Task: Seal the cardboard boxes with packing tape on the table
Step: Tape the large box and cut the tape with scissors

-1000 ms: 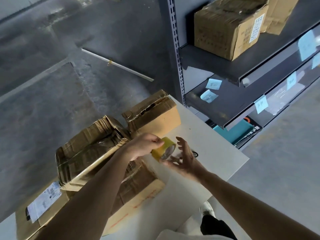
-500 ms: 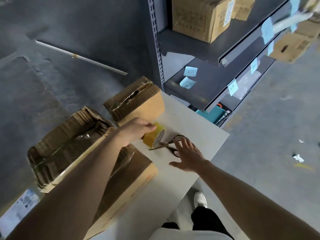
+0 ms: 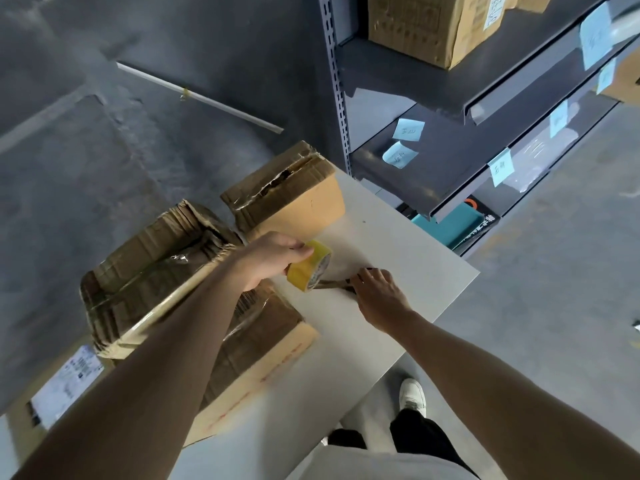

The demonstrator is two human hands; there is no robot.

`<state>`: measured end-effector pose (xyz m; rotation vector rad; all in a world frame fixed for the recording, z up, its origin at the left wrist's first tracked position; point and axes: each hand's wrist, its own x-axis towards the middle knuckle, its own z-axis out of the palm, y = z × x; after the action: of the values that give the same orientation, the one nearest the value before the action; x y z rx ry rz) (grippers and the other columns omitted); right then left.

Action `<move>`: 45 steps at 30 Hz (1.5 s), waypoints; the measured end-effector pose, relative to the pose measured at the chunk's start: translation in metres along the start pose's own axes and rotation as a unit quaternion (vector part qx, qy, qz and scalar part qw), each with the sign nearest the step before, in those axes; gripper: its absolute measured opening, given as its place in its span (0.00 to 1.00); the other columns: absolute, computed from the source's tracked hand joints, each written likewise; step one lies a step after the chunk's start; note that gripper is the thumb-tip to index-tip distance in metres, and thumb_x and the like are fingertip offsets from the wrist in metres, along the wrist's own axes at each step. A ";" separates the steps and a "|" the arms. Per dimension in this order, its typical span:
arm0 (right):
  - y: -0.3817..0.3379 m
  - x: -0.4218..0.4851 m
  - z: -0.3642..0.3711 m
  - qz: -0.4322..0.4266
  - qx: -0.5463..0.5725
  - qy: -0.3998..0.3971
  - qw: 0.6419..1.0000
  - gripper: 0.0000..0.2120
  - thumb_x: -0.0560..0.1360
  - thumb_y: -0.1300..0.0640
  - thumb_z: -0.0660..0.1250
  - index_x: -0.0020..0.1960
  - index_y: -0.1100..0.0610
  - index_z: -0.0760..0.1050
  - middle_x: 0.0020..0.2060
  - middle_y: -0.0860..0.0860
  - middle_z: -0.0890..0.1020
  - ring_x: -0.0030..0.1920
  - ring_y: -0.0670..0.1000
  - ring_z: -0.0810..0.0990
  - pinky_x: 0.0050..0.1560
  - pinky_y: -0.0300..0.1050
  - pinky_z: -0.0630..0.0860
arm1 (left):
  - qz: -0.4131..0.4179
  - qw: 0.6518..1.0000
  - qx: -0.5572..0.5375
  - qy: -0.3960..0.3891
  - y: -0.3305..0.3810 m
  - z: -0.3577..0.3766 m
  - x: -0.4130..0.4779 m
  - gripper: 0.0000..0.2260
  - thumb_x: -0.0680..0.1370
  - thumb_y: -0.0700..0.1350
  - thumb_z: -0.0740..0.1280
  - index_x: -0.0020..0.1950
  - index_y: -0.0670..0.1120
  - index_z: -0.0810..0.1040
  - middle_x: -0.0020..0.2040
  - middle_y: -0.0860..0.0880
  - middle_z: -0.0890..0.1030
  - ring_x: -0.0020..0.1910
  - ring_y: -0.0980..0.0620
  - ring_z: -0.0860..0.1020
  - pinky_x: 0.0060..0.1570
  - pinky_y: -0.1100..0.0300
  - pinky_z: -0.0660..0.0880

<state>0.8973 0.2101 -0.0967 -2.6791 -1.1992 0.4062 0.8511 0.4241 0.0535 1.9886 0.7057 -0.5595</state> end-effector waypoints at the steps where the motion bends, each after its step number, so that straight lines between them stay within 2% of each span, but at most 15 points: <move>1: 0.000 0.001 0.000 0.002 -0.003 0.006 1.000 0.17 0.59 0.65 0.78 0.46 0.59 0.78 0.42 0.55 0.78 0.42 0.60 0.80 0.44 0.54 0.80 | 0.000 1.000 -0.002 0.001 0.001 0.001 -0.002 0.14 0.79 0.55 0.67 0.58 0.48 0.82 0.50 0.50 0.85 0.50 0.52 0.81 0.51 0.56 0.76; 3: -0.007 -0.001 -0.008 0.012 0.005 -0.009 1.000 0.17 0.60 0.67 0.76 0.47 0.60 0.78 0.43 0.57 0.77 0.43 0.61 0.79 0.43 0.54 0.78 | 0.002 1.000 -0.003 0.006 0.002 0.001 -0.003 0.13 0.79 0.55 0.67 0.57 0.49 0.82 0.50 0.50 0.85 0.51 0.52 0.81 0.48 0.58 0.75; 7: -0.013 -0.003 -0.013 0.038 0.015 -0.039 0.998 0.18 0.73 0.64 0.66 0.62 0.59 0.70 0.58 0.59 0.72 0.59 0.61 0.72 0.58 0.52 0.71 | 0.005 1.000 -0.008 0.004 0.004 0.002 -0.006 0.12 0.80 0.55 0.66 0.56 0.50 0.82 0.50 0.50 0.85 0.51 0.52 0.81 0.48 0.59 0.74; 13: -0.010 -0.009 -0.014 0.065 0.006 -0.056 0.996 0.17 0.79 0.65 0.58 0.66 0.57 0.69 0.59 0.58 0.72 0.60 0.59 0.73 0.60 0.52 0.71 | 0.012 1.000 -0.015 -0.001 0.007 0.003 -0.007 0.11 0.81 0.53 0.66 0.56 0.48 0.82 0.49 0.50 0.85 0.49 0.52 0.81 0.45 0.62 0.73; 15: -0.007 -0.013 -0.015 0.066 0.017 -0.063 0.996 0.17 0.78 0.65 0.58 0.65 0.55 0.70 0.57 0.57 0.74 0.60 0.60 0.75 0.58 0.50 0.71 | 0.013 1.000 -0.015 -0.001 0.008 0.003 -0.007 0.12 0.81 0.52 0.66 0.57 0.47 0.82 0.50 0.49 0.85 0.49 0.53 0.81 0.46 0.61 0.73; 19: -0.004 -0.021 -0.018 0.068 0.053 -0.080 0.993 0.15 0.77 0.65 0.58 0.62 0.54 0.71 0.53 0.57 0.79 0.55 0.61 0.78 0.47 0.46 0.68 | 0.015 1.000 -0.020 0.003 0.008 0.005 -0.006 0.12 0.81 0.52 0.66 0.58 0.47 0.82 0.50 0.49 0.85 0.51 0.52 0.81 0.47 0.60 0.74; 22: -0.001 -0.029 -0.022 0.099 0.125 -0.115 0.981 0.12 0.78 0.62 0.57 0.60 0.55 0.71 0.51 0.56 0.79 0.50 0.60 0.78 0.43 0.45 0.69 | 0.017 1.000 -0.021 0.010 0.008 0.005 -0.007 0.12 0.80 0.52 0.66 0.58 0.46 0.82 0.51 0.49 0.85 0.51 0.52 0.81 0.47 0.61 0.75; 24: -0.001 -0.032 -0.027 0.148 0.214 -0.151 0.954 0.10 0.79 0.56 0.58 0.59 0.54 0.72 0.49 0.55 0.78 0.46 0.57 0.76 0.42 0.44 0.71 | 0.014 1.000 -0.025 0.012 0.007 0.005 -0.007 0.15 0.80 0.52 0.66 0.61 0.44 0.81 0.52 0.49 0.84 0.52 0.52 0.81 0.48 0.61 0.76; 26: -0.001 -0.031 -0.031 0.195 0.330 -0.186 0.905 0.12 0.81 0.53 0.56 0.56 0.56 0.75 0.46 0.54 0.76 0.43 0.55 0.75 0.43 0.43 0.71 | 0.010 1.000 -0.027 0.011 0.005 0.004 -0.005 0.17 0.80 0.52 0.67 0.63 0.43 0.80 0.53 0.48 0.84 0.54 0.51 0.81 0.55 0.57 0.78; 30: 0.005 -0.036 -0.039 0.271 0.622 -0.215 0.702 0.17 0.79 0.55 0.53 0.51 0.62 0.79 0.33 0.58 0.75 0.31 0.53 0.70 0.32 0.43 0.66 | 0.002 0.999 -0.036 0.015 0.003 0.004 -0.005 0.18 0.80 0.51 0.67 0.65 0.42 0.78 0.55 0.46 0.83 0.56 0.49 0.81 0.61 0.51 0.77; 32: 0.010 -0.044 -0.040 0.256 0.678 -0.232 0.649 0.18 0.79 0.56 0.53 0.56 0.65 0.77 0.36 0.61 0.77 0.33 0.55 0.72 0.34 0.44 0.69 | -0.001 0.999 -0.049 0.018 0.004 0.004 -0.006 0.19 0.80 0.50 0.67 0.66 0.41 0.77 0.56 0.45 0.83 0.56 0.49 0.81 0.60 0.52 0.77; 36: 0.019 -0.058 -0.042 0.216 0.759 -0.271 0.551 0.20 0.79 0.57 0.51 0.63 0.66 0.73 0.45 0.66 0.79 0.41 0.59 0.75 0.44 0.49 0.73 | -0.009 0.997 -0.067 0.024 0.003 0.002 -0.007 0.21 0.79 0.51 0.68 0.68 0.40 0.75 0.56 0.45 0.83 0.55 0.48 0.82 0.57 0.55 0.78; 38: 0.024 -0.067 -0.043 0.195 0.780 -0.279 0.525 0.20 0.80 0.59 0.53 0.66 0.66 0.72 0.49 0.66 0.79 0.46 0.59 0.78 0.49 0.50 0.76 | -0.011 0.998 -0.060 0.024 0.002 0.002 -0.008 0.22 0.79 0.51 0.68 0.68 0.41 0.75 0.57 0.45 0.83 0.56 0.48 0.81 0.57 0.55 0.78; 42: 0.033 -0.081 -0.044 0.126 0.799 -0.301 0.505 0.22 0.76 0.68 0.60 0.70 0.65 0.70 0.56 0.66 0.79 0.53 0.59 0.79 0.56 0.49 0.79 | -0.015 0.998 -0.055 0.024 0.003 0.003 -0.010 0.22 0.79 0.51 0.68 0.69 0.42 0.74 0.58 0.45 0.82 0.57 0.48 0.81 0.60 0.54 0.77; 45: 0.035 -0.083 -0.040 0.102 0.794 -0.306 0.515 0.25 0.75 0.65 0.67 0.71 0.63 0.70 0.58 0.66 0.80 0.56 0.60 0.79 0.60 0.49 0.77 | -0.015 0.998 -0.049 0.025 0.003 0.004 -0.010 0.22 0.79 0.51 0.68 0.69 0.41 0.74 0.58 0.45 0.82 0.57 0.48 0.81 0.62 0.52 0.76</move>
<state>0.8814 0.1227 -0.0541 -0.9020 -0.0787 1.5492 0.8453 0.4166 0.0596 1.9100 0.7804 -0.4847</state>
